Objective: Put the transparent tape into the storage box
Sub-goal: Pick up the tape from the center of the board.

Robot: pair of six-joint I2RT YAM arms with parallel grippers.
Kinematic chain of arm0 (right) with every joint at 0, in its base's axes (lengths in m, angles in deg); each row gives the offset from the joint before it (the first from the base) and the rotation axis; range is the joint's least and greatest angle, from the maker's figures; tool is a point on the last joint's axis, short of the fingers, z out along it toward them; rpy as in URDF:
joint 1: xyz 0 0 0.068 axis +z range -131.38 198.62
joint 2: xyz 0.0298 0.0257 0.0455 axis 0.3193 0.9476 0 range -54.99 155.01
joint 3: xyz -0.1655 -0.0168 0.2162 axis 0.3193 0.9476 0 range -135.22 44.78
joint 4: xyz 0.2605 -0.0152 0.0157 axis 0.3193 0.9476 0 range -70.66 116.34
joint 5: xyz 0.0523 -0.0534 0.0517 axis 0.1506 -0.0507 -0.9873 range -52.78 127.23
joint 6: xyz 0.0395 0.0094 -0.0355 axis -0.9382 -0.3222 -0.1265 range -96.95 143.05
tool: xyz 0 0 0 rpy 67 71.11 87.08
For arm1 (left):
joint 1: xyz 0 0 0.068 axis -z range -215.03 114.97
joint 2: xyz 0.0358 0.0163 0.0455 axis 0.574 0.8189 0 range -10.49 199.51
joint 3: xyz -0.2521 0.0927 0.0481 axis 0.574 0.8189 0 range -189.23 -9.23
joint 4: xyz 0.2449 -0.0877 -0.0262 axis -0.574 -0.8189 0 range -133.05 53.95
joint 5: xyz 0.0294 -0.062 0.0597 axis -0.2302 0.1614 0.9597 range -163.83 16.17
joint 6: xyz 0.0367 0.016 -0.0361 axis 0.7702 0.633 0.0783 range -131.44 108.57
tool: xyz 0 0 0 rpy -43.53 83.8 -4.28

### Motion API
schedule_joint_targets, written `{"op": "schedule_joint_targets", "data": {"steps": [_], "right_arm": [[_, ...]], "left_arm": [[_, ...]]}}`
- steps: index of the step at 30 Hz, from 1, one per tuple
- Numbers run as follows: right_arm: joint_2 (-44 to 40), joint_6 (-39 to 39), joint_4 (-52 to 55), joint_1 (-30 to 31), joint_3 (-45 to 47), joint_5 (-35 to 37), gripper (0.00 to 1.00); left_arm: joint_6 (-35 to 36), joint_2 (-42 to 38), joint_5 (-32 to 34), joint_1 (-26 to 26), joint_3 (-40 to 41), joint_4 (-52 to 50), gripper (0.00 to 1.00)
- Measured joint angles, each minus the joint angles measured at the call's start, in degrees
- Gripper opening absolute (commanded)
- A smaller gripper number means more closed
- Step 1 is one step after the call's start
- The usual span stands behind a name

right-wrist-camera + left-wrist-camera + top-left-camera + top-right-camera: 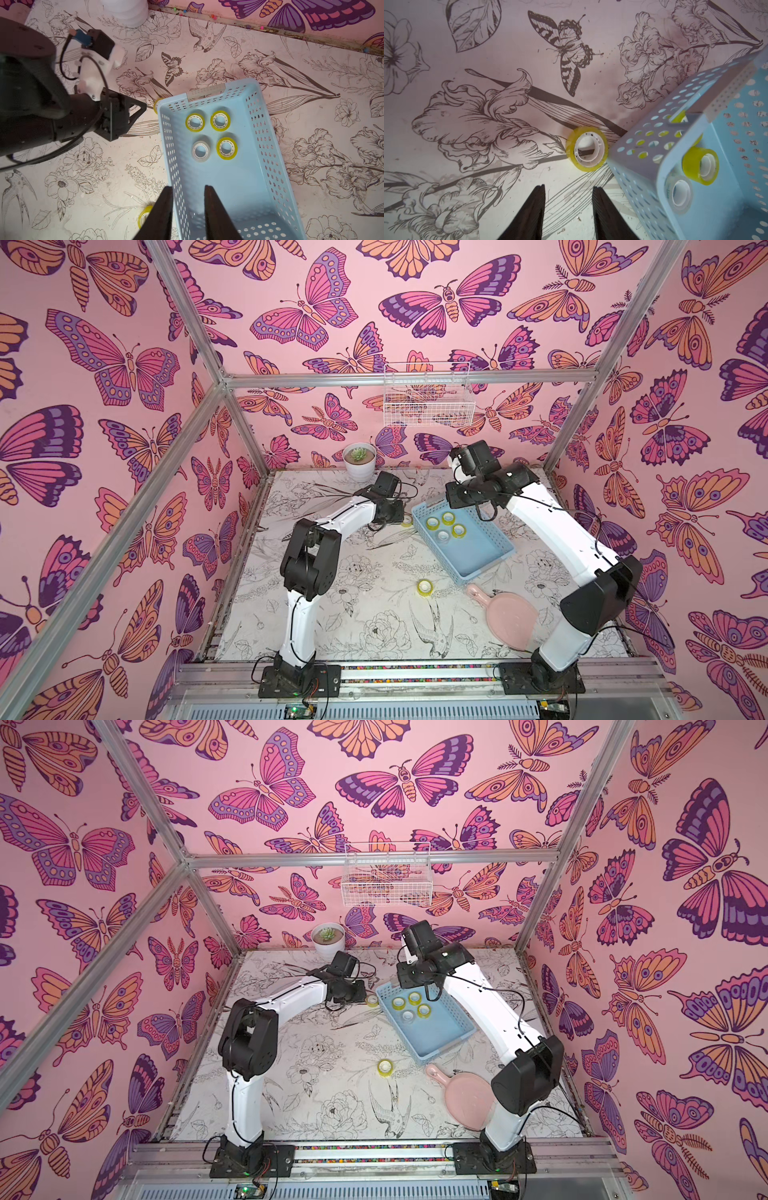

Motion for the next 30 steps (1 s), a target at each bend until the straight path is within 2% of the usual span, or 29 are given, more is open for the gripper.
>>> {"op": "schedule_joint_targets", "data": {"steps": [12,22,27,30], "right_arm": [[-3.19,-0.24,0.13,-0.02,3.08,1.09,0.31],[-3.34,-0.17,0.09,-0.02,3.82,1.07,0.31],[-3.41,-0.11,0.11,-0.02,4.24,1.09,0.31],[-3.41,0.0,0.07,-0.02,4.28,1.07,0.3]], "left_arm": [[0.0,7.08,1.14,1.4,-3.96,0.15,0.43],[-0.02,9.38,3.32,2.03,-6.23,0.52,0.42],[-0.24,9.86,4.57,2.03,-6.27,1.01,0.34],[-0.81,9.86,5.03,2.03,-6.05,1.14,0.24]]}}
